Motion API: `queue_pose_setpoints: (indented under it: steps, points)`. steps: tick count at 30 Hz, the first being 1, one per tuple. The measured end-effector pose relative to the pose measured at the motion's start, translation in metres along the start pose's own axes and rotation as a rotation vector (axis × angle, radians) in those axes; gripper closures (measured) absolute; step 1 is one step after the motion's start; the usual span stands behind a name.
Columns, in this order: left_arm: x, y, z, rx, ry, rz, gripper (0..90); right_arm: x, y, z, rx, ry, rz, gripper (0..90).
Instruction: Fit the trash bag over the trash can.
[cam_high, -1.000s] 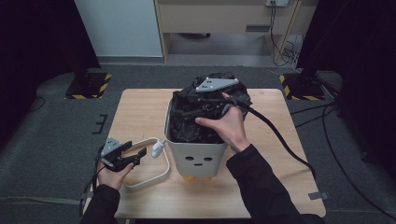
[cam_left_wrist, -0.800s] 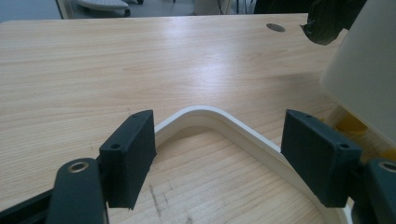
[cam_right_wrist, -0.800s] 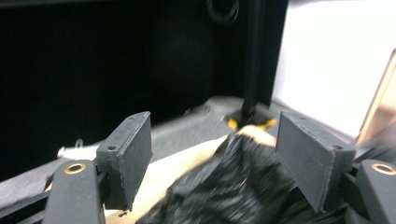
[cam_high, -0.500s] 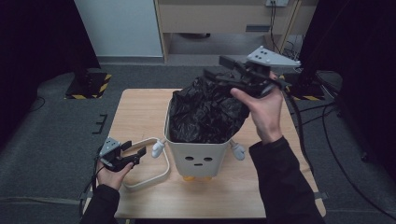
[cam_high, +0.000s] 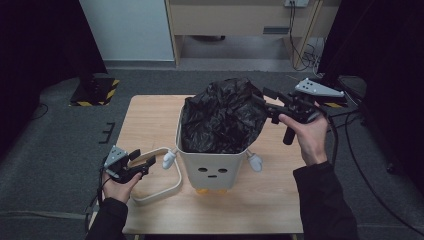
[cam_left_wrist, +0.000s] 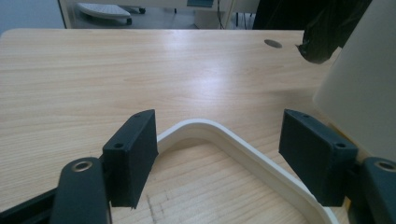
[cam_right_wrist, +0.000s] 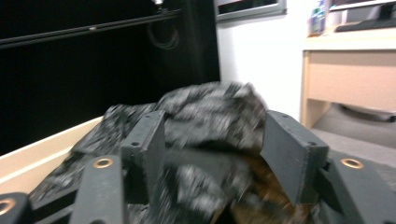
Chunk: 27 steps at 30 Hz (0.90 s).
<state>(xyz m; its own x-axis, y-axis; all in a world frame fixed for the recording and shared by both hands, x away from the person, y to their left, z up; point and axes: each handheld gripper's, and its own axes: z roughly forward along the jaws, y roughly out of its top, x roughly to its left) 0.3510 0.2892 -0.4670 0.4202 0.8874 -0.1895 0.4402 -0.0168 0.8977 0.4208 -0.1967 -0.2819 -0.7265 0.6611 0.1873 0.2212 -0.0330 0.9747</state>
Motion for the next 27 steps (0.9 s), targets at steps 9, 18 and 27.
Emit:
queue_pose_setpoints:
  steps: [9,18,27]
  points:
    - [0.001,0.017,-0.016,-0.102,0.014,-0.038,33.2,0.005,-0.021,0.002,0.046,0.113,0.018,79.1]
    - [-0.004,0.046,-0.035,-0.201,0.006,-0.037,37.8,0.013,-0.015,-0.007,-0.086,0.138,-0.064,89.5]
    - [-0.032,0.089,-0.055,-0.289,-0.069,-0.010,39.8,0.052,-0.020,-0.011,-0.090,0.303,-0.153,89.4]
